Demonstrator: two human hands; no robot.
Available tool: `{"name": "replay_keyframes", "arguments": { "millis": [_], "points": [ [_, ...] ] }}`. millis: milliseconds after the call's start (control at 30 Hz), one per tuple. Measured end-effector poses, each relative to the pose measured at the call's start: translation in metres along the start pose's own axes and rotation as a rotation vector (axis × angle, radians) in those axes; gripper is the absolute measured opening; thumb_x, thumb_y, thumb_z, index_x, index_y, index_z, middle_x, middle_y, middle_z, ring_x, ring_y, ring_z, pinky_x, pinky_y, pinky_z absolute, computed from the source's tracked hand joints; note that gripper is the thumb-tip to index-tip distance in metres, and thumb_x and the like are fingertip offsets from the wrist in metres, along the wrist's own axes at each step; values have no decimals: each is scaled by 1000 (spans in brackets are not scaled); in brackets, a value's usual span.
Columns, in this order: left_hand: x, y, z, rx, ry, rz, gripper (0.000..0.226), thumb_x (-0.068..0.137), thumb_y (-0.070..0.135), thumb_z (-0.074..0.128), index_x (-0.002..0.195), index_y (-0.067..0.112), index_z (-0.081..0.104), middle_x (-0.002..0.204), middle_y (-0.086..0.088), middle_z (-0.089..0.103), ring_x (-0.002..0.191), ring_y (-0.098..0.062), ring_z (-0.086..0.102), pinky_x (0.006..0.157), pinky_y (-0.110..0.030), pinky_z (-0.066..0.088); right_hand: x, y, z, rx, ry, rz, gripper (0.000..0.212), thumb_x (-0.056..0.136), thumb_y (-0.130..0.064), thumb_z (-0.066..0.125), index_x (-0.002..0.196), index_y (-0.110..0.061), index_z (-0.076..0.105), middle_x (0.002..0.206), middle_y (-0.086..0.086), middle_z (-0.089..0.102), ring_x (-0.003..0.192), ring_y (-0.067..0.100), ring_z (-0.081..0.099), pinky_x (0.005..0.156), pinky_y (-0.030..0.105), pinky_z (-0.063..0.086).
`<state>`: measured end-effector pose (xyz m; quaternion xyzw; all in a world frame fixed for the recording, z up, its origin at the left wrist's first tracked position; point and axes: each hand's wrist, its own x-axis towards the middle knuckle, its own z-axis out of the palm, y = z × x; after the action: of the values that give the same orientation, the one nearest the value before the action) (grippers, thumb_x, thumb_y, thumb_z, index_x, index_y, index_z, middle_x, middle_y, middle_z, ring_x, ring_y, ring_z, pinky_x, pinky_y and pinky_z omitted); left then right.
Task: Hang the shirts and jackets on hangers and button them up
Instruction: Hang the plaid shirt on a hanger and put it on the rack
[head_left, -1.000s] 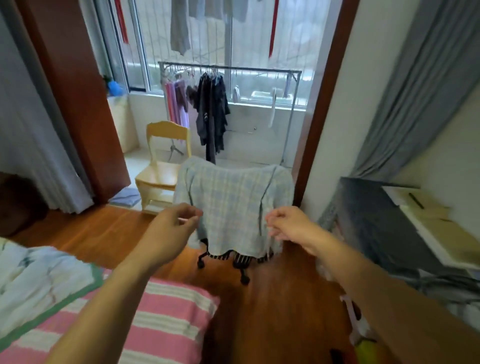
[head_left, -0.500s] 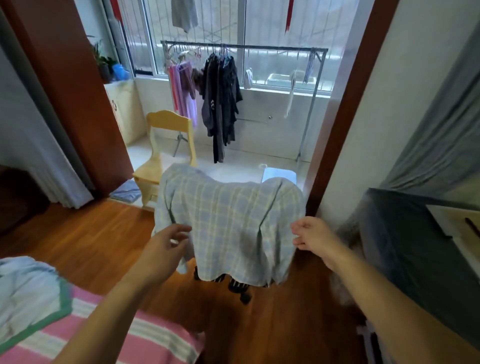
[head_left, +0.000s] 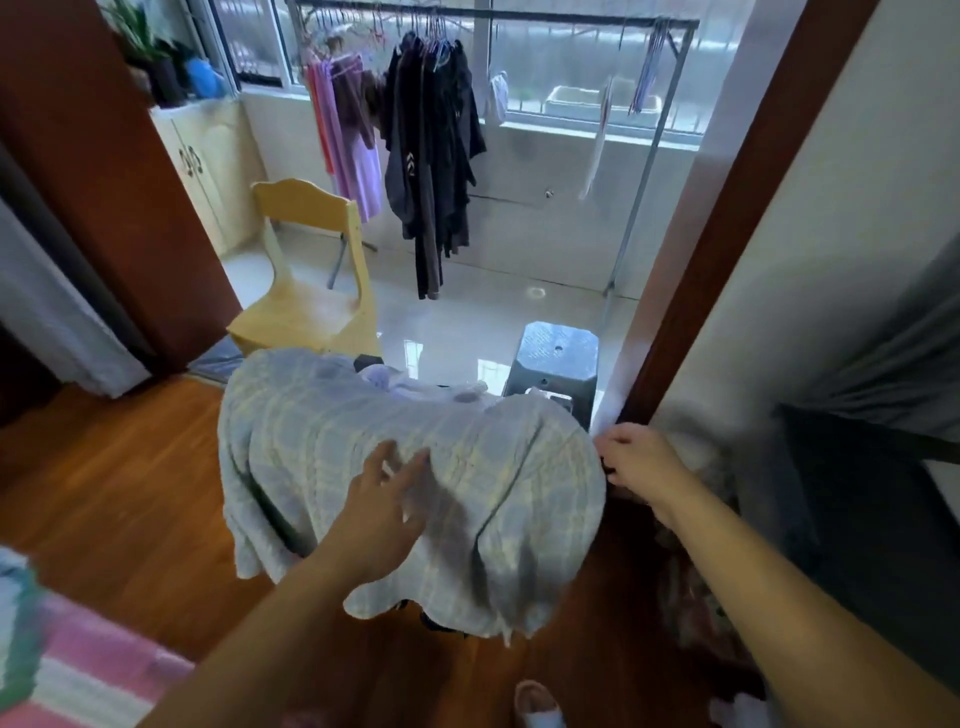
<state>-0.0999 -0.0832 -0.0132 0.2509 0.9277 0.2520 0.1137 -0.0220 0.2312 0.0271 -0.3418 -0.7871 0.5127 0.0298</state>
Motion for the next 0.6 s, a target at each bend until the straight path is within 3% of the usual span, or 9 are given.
{"name": "replay_keyframes", "arguments": {
  "millis": [67,100,200,300,367,433,500,600],
  "points": [
    [-2,-7,20,-17,8,-33,90,96,19,65,156,52,8,163,15,-22,106,-13,63,78,-31,59,44,-10,7,-87,-25,-38,23,93,-21,59,86,-4,74,84,16,71,79,33,65,71,37,49],
    [-2,-8,24,-15,41,-56,91,96,16,66,154,57,9,163,18,-21,98,-11,66,70,-31,60,62,-17,11,-129,-71,-52,28,94,-24,58,88,-1,73,91,19,72,83,32,66,73,36,49],
    [2,3,19,-53,107,-155,75,99,17,62,142,64,22,165,16,2,101,-7,67,77,-30,60,102,-34,22,-161,-296,-27,37,96,-40,57,99,-7,74,98,11,73,90,23,68,86,33,53],
    [8,22,6,-136,132,-238,59,100,15,60,136,57,41,160,15,19,101,-5,66,83,-26,58,120,-43,33,-300,-519,-76,20,92,-31,66,89,-11,71,88,1,66,79,11,62,65,19,48],
    [6,39,-2,-254,181,-339,42,100,13,61,127,46,61,153,18,36,99,-3,65,87,-22,54,121,-54,36,-375,-548,-148,16,93,-20,59,78,-14,63,82,1,60,75,13,56,61,21,40],
    [-1,65,-10,-532,332,-485,29,100,14,62,105,38,76,128,18,65,96,-7,68,86,-26,54,110,-68,28,-352,-455,-300,25,95,-17,54,70,-14,54,73,2,53,70,14,51,59,22,35],
    [-7,96,-20,-956,432,-609,23,102,17,59,99,28,80,107,4,77,97,-19,73,82,-34,56,85,-79,13,-288,-424,-540,34,96,-18,57,65,-15,45,64,0,43,59,8,42,53,18,31],
    [-3,129,-22,-1373,364,-646,24,102,30,58,115,18,74,111,-9,76,104,-30,73,89,-48,57,34,-70,10,-323,-713,-822,31,98,-25,63,71,-15,52,78,-6,50,72,9,50,68,21,43]
  ]
}}
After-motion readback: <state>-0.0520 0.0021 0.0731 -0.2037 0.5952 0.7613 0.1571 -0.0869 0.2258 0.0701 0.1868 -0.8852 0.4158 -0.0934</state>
